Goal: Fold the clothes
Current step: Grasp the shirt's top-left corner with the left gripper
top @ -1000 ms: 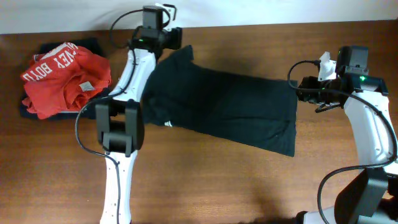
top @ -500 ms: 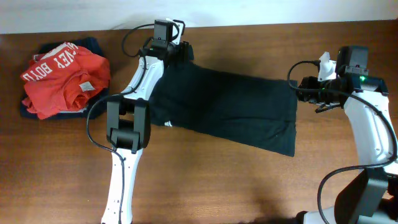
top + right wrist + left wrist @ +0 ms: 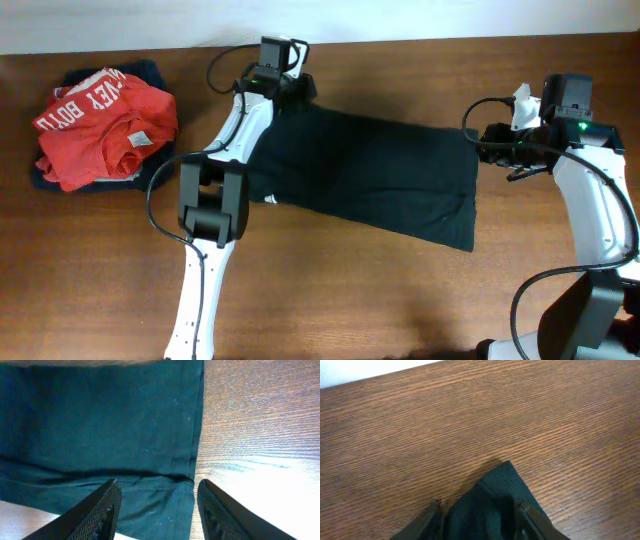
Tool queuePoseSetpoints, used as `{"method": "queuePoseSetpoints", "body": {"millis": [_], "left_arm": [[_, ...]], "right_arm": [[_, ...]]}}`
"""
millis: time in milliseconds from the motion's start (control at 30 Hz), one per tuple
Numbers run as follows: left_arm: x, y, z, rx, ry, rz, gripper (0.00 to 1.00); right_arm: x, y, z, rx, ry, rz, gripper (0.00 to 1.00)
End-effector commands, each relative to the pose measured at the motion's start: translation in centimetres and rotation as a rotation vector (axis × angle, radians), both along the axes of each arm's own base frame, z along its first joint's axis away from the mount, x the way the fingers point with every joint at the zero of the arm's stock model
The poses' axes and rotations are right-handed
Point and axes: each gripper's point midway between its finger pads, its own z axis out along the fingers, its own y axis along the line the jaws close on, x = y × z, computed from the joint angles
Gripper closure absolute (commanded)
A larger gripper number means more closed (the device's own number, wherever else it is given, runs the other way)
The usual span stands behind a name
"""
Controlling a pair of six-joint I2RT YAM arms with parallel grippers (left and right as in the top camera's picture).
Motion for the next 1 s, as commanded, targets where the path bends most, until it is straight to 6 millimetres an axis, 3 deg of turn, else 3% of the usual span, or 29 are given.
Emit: {"method": "queuePoseSetpoints", "body": {"millis": [0, 200, 333, 633, 700, 833, 967], "left_arm": [[-0.4, -0.4, -1.8, 0.011, 0.027, -0.018, 0.61], [0.0, 0.6, -1.7, 0.049, 0.013, 0.021, 0.98], [1.0, 1.5, 0.6, 0.06, -0.02, 0.05, 0.99], [2.2, 2.6, 10.8, 0.044, -0.109, 0.082, 0.99], [1.9, 2.8, 12.1, 0.045, -0.113, 0.084, 0.99], [1.0, 2.9, 13.3, 0.045, -0.089, 0.088, 1.0], [-0.2, 3.2, 12.0, 0.062, -0.018, 0.091, 0.99]], "right_arm": [[0.3, -0.2, 0.2, -0.001, -0.008, 0.005, 0.47], [0.3, -0.2, 0.2, -0.001, -0.01, 0.005, 0.47], [0.4, -0.3, 0.3, -0.003, -0.016, 0.005, 0.47], [1.7, -0.6, -0.9, -0.005, -0.026, 0.005, 0.47], [2.2, -0.7, -1.4, -0.005, -0.026, 0.005, 0.47], [3.7, -1.0, -3.0, -0.005, -0.036, 0.006, 0.47], [5.5, -1.3, -4.8, -0.005, -0.056, 0.008, 0.48]]}}
